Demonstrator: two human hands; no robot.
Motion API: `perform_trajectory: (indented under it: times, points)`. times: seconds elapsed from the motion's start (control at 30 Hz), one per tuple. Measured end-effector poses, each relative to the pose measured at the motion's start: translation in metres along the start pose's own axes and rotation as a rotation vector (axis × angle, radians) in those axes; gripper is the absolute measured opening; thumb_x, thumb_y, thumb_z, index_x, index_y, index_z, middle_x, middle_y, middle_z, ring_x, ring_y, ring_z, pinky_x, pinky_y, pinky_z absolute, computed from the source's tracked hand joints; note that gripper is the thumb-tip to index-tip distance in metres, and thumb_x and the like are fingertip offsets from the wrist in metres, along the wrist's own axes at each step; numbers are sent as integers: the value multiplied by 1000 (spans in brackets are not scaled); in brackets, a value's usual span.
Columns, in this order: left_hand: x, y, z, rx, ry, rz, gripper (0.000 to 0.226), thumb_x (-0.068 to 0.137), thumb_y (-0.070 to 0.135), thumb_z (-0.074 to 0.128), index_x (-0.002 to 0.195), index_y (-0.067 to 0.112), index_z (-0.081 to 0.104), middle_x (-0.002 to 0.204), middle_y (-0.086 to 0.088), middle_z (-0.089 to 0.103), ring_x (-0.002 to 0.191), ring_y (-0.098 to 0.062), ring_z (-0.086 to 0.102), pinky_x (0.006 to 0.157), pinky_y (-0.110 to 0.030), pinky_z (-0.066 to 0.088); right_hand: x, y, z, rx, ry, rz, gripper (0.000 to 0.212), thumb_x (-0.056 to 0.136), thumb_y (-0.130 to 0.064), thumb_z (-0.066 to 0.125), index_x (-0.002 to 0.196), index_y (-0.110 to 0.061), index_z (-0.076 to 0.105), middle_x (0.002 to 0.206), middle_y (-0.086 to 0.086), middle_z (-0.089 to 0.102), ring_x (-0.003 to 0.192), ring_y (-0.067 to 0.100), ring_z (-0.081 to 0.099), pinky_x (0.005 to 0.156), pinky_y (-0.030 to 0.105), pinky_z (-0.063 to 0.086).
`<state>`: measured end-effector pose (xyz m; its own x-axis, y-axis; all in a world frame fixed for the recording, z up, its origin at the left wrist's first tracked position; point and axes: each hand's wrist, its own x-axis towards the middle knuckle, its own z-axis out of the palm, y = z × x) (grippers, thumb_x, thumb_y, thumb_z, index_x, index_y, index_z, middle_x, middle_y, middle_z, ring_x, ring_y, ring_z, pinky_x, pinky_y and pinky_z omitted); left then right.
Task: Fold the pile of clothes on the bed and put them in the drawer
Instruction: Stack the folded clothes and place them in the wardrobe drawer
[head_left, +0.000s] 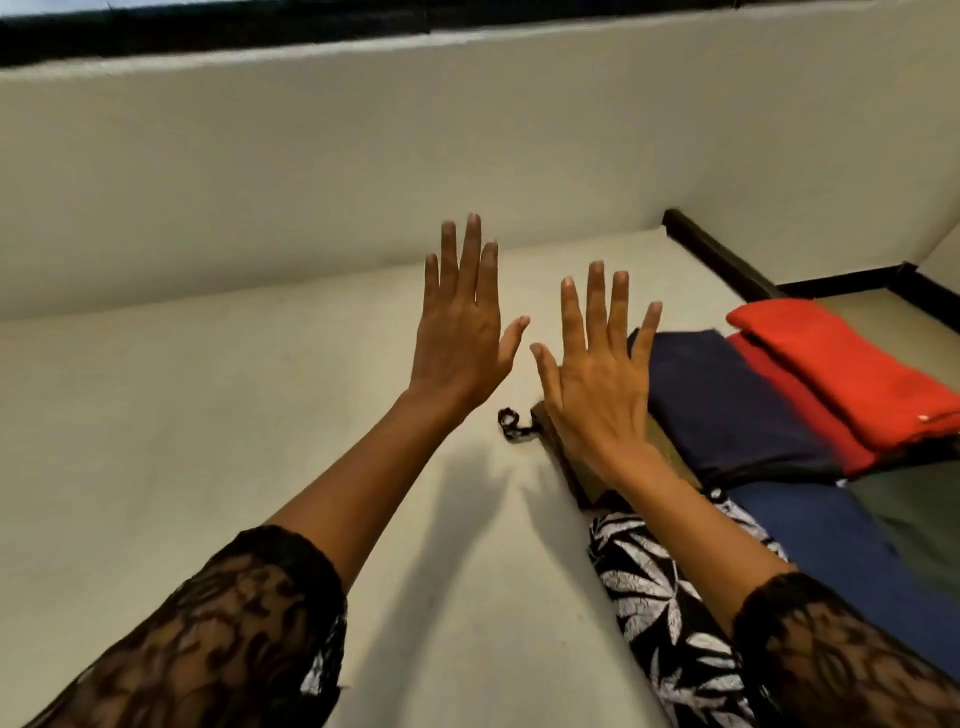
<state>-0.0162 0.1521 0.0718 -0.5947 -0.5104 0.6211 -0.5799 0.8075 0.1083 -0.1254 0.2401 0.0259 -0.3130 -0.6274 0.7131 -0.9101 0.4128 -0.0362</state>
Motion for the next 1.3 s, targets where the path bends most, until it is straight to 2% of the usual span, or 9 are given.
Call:
perform_trajectory:
  times: [0.1,0.2,0.43,0.53,0.63,0.97,1.07,1.2,1.3]
  points:
    - [57,13,-59,-10,3,26,77,90,46,31,147,-3,14,154,-23,9,143,-40,3,115,-37,-9,63,6,-59,-39,5,-18,65,97,-46,28,149,-10,14,156,17,8,142,25,-18,113,47,-14]
    - [131,39,-134,2,34,45,75,90,42,37,147,-1,15,154,-23,10,142,-39,4,114,-39,-7,133,16,-138,-5,24,8,66,97,-46,29,149,-12,8,156,11,-8,143,24,-14,114,47,-15]
    - [269,107,-290,-83,100,100,80,88,30,59,146,-4,15,155,-23,6,143,-37,-1,117,-42,-3,266,43,-317,-9,73,138,64,98,-48,20,149,-10,18,156,16,11,145,29,2,115,50,-5]
    - [309,140,-335,-149,150,186,82,86,26,63,145,-6,16,154,-24,7,142,-40,2,116,-48,4,297,58,-376,-61,124,187,63,97,-46,24,148,-10,18,156,16,13,144,30,4,114,53,-1]
    - [339,183,-377,-243,209,295,81,87,24,61,146,-4,13,155,-22,2,143,-38,-3,116,-47,1,316,81,-436,-179,227,216,63,95,-44,30,147,-10,19,155,17,16,144,30,6,114,54,1]
    - [335,359,-409,-582,260,631,79,89,26,53,146,-3,8,155,-21,1,143,-39,-2,117,-48,2,257,178,-553,-514,308,412,66,90,-43,33,147,-12,20,156,16,11,144,25,-6,112,53,-6]
    - [325,432,-404,-662,265,679,80,88,28,54,147,-3,9,155,-21,2,143,-37,-3,116,-40,-8,219,233,-585,-637,292,485,67,90,-45,32,147,-14,16,156,14,9,144,23,-15,112,54,-5]
    - [305,533,-392,-798,213,718,83,89,27,55,147,0,3,155,-19,-4,142,-34,-10,117,-42,-7,167,307,-625,-737,259,579,67,91,-46,30,148,-14,18,156,16,12,144,29,0,114,58,0]
    - [293,621,-377,-878,182,767,86,88,25,58,145,0,-2,153,-14,-10,141,-33,-11,116,-46,-1,122,380,-663,-814,210,635,68,89,-45,32,148,-14,18,156,15,11,144,30,-1,113,58,1]
